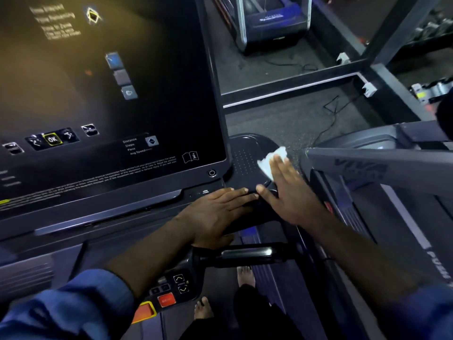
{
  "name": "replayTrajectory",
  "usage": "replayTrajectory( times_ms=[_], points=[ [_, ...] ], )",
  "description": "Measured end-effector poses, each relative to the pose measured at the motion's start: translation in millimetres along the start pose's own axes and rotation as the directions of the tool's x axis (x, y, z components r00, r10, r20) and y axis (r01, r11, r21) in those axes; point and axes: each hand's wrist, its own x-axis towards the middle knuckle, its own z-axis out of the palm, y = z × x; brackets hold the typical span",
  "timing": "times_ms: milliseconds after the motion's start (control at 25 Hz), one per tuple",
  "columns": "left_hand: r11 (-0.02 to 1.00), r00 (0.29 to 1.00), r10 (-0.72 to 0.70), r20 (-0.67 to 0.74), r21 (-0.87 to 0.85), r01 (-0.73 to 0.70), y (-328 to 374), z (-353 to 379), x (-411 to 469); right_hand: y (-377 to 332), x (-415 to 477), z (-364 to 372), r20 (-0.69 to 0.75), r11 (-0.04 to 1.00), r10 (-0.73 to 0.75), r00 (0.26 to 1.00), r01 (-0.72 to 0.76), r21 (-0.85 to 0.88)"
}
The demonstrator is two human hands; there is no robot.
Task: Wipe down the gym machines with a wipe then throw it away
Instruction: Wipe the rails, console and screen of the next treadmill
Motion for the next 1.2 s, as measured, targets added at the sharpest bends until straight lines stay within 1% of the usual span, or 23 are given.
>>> replayTrajectory(
  times_ms=[120, 200, 280, 320, 400, 440, 520, 560, 640, 720, 840, 920, 1000, 1080, 1200],
  points=[
    [1.000, 0.999, 0.031, -0.030, -0.002, -0.031, -3.6, 3.9, 1.4, -3.5, 68.8, -14.0, 0.060, 0.998, 0.050, 0.997, -0.052, 0.032],
    [0.998, 0.996, 0.057, -0.066, -0.002, -0.057, -5.7, 0.2, -3.5, -9.6, 73.6, -20.1, 0.112, 0.997, 0.067, 0.991, -0.070, 0.019],
    [0.996, 0.988, 0.093, -0.121, 0.015, -0.092, 0.3, -4.2, -4.7, -11.5, 34.1, -16.2, 0.070, 0.997, 0.074, 0.995, -0.073, -0.016],
    [0.996, 0.988, 0.084, -0.132, 0.008, -0.084, 7.2, -5.6, -2.5, -11.3, 6.7, -9.7, 0.033, 0.997, 0.068, 0.997, -0.067, -0.026],
    [1.000, 0.996, 0.019, -0.084, -0.024, -0.021, 27.3, -5.2, 11.2, -10.2, -41.9, 6.2, 0.011, 0.997, 0.058, 0.998, -0.057, -0.056],
    [1.000, 0.998, -0.020, -0.064, -0.025, 0.018, 39.6, -3.6, 18.0, -11.0, -61.0, 12.8, 0.004, 0.994, 0.075, 0.997, -0.075, -0.076],
    [0.996, 0.994, -0.088, -0.060, -0.012, 0.088, 60.8, 3.9, 31.2, -4.2, -75.9, 24.8, -0.012, 0.988, 0.139, 0.990, -0.140, -0.063],
    [0.993, 0.992, -0.115, -0.060, -0.002, 0.115, 68.1, 7.4, 34.1, -0.8, -73.9, 26.9, -0.018, 0.988, 0.143, 0.990, -0.144, -0.051],
    [0.987, 0.985, -0.160, -0.059, 0.025, 0.161, 73.0, 11.1, 36.6, 2.5, -58.8, 26.0, -0.037, 0.991, 0.129, 0.991, -0.130, -0.032],
    [0.980, 0.978, -0.195, -0.069, 0.022, 0.196, 73.3, 13.1, 39.6, 0.8, -36.2, 17.4, -0.049, 0.989, 0.141, 0.989, -0.139, 0.045],
    [0.973, 0.970, -0.227, -0.090, 0.022, 0.230, 73.7, 14.2, 48.2, 6.5, 24.5, -1.5, 0.005, 0.975, 0.169, 0.986, -0.168, 0.148],
    [0.966, 0.963, -0.255, -0.088, 0.007, 0.257, 74.1, 17.0, 50.6, 10.9, 67.2, -8.6, 0.046, 0.978, 0.113, 0.992, -0.120, 0.172],
    [0.959, 0.955, -0.284, -0.083, -0.018, 0.284, 77.3, 15.0, 48.2, 13.3, 87.5, -14.6, 0.068, 0.971, 0.053, 0.996, -0.067, 0.229],
    [0.957, 0.954, -0.290, -0.076, -0.021, 0.289, 78.2, 12.0, 46.7, 14.4, 72.4, -16.5, 0.061, 0.962, 0.036, 0.997, -0.051, 0.269],
    [0.955, 0.954, -0.297, -0.051, -0.023, 0.296, 81.8, 5.1, 46.6, 14.9, -22.4, -3.0, -0.055, 0.963, 0.034, 0.998, -0.018, 0.268]
  ],
)
